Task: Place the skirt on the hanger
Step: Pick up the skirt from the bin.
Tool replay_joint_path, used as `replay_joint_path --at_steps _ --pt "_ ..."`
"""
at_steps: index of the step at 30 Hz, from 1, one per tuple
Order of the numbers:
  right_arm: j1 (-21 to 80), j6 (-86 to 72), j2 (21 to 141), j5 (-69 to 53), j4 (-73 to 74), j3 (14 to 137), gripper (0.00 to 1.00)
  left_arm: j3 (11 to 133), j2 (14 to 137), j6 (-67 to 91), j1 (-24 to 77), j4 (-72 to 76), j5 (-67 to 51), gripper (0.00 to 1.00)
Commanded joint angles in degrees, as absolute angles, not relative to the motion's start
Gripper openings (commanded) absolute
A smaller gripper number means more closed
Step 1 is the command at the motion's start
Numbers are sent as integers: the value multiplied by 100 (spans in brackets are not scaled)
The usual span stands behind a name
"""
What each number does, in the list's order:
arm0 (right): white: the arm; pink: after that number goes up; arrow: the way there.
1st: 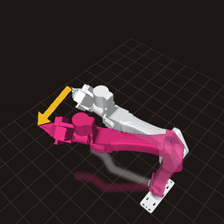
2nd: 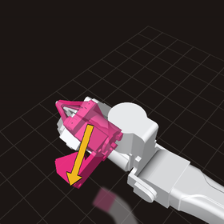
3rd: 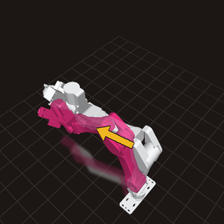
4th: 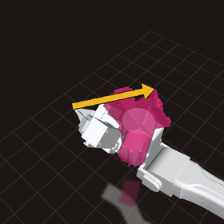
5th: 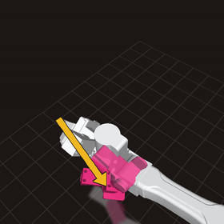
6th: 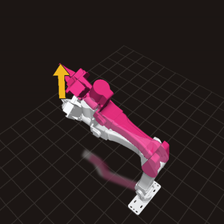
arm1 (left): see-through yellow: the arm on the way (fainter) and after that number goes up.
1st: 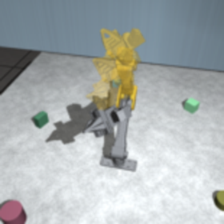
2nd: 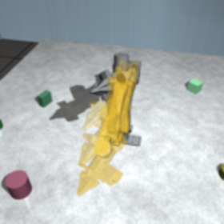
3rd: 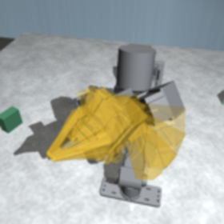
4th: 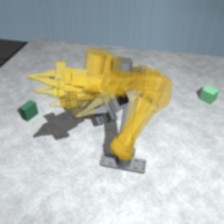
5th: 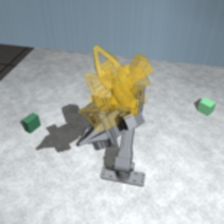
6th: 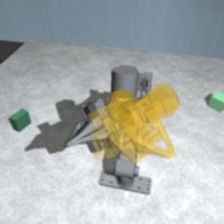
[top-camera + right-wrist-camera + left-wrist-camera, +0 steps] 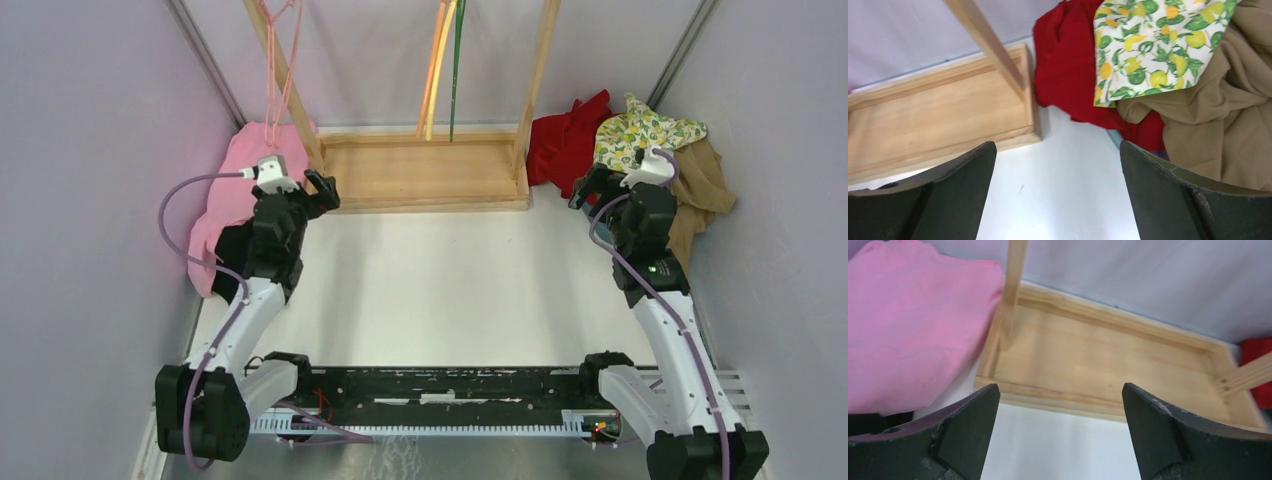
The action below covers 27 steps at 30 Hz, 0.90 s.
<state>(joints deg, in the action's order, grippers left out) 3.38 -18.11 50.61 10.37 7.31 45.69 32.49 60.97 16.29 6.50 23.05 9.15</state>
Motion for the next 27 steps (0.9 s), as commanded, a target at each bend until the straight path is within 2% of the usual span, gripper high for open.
replay_joint_path --at_steps 1,6,10,14,19,22,27 --pt "352 -2183 4533 11 2270 5091 100 4512 5612 2950 684 224 355 99" --pt "354 -2947 4156 196 2810 5371 100 5325 5163 2890 670 -667 100 99" --pt "354 -2801 4537 138 3375 6035 100 5240 4763 2974 678 -573 105 99" --pt "352 -2622 5027 914 3906 6617 99 5112 4767 3483 680 -607 -26 99" --pt "107 -2650 6234 1866 4476 7393 91 5338 5460 3500 675 -824 -873 99" --pt "-301 -2818 6810 1847 4343 7649 88 5310 5713 3496 670 -856 -1308 99" --pt "-878 -3274 7617 1399 3925 7816 71 4863 5627 3554 691 -706 -1582 99"
